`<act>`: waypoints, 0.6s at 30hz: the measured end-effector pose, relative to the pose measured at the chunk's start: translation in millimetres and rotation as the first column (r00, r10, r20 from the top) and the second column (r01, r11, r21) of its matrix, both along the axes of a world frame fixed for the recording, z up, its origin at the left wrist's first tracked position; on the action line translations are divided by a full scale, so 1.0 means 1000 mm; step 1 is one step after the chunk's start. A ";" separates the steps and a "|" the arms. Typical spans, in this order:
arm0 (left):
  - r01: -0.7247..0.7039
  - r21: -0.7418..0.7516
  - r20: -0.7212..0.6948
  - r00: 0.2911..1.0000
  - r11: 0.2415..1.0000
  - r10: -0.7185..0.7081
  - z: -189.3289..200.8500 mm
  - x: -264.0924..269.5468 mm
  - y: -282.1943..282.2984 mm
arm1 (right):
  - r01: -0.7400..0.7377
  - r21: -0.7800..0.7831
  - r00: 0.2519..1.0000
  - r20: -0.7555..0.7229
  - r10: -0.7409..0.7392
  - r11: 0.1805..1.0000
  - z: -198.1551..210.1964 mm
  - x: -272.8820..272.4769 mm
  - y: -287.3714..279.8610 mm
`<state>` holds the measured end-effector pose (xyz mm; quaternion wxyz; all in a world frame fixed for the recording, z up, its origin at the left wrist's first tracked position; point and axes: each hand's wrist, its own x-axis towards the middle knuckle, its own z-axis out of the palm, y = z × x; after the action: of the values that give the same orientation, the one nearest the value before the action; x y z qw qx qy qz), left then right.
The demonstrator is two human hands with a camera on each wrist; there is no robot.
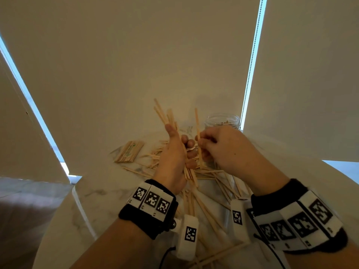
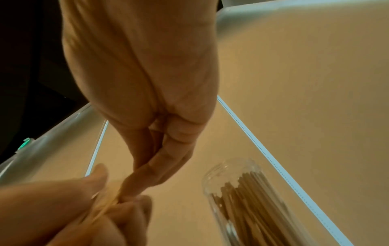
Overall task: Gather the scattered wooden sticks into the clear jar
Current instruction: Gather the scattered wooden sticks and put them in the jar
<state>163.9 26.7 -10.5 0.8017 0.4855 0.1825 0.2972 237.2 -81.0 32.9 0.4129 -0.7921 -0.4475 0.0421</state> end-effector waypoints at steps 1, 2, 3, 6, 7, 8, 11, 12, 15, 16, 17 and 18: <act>0.040 0.038 -0.018 0.999 0.998 -0.039 0.001 -0.002 -0.005 | -0.005 0.036 1.000 -0.014 0.006 0.999 0.000 -0.003 0.001; 0.076 0.071 -0.020 0.997 0.995 -0.074 0.000 -0.003 -0.008 | -0.004 0.070 1.000 -0.016 0.005 0.998 -0.002 -0.004 0.002; 0.106 0.099 -0.002 0.994 0.989 -0.106 0.001 -0.004 -0.011 | 0.005 0.096 1.000 0.016 -0.007 0.995 -0.002 -0.006 0.003; 0.117 0.157 0.045 0.991 0.981 -0.125 0.002 -0.006 -0.015 | 0.046 0.100 0.974 0.216 -0.066 0.994 -0.003 -0.008 0.003; 0.102 0.160 0.049 0.993 0.982 -0.111 0.003 -0.005 -0.017 | 0.052 0.090 0.962 0.264 -0.074 0.995 -0.002 -0.008 0.003; 0.081 0.166 0.049 0.995 0.983 -0.090 0.001 -0.004 -0.016 | 0.055 0.080 0.953 0.292 -0.076 0.995 0.000 -0.008 0.002; 0.053 0.203 0.048 0.997 0.978 -0.064 0.000 -0.003 -0.017 | 0.063 0.097 0.955 0.285 -0.088 0.993 0.008 -0.002 -0.004; 0.074 0.230 0.040 0.996 0.970 -0.085 0.001 -0.004 -0.017 | 0.065 0.135 0.963 0.250 -0.097 0.989 0.012 0.000 -0.007; 0.209 0.311 -0.006 0.976 0.927 -0.218 0.002 -0.006 -0.021 | 0.040 0.260 0.992 0.105 -0.069 0.965 0.026 0.001 -0.018; 0.264 0.340 -0.038 0.963 0.903 -0.267 0.003 -0.006 -0.023 | 0.022 0.291 0.996 0.076 -0.047 0.957 0.030 0.001 -0.021; 0.318 0.363 -0.077 0.947 0.876 -0.312 0.003 -0.006 -0.024 | 0.005 0.316 0.997 0.066 -0.027 0.949 0.032 0.002 -0.024; 0.370 0.383 -0.119 0.928 0.846 -0.352 0.002 -0.006 -0.026 | -0.011 0.331 0.997 0.074 -0.015 0.943 0.033 0.003 -0.026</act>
<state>157.6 1.0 -8.2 0.7230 0.6705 0.0411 0.1614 240.4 -107.5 66.3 0.5231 -0.7129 -0.4627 -0.0640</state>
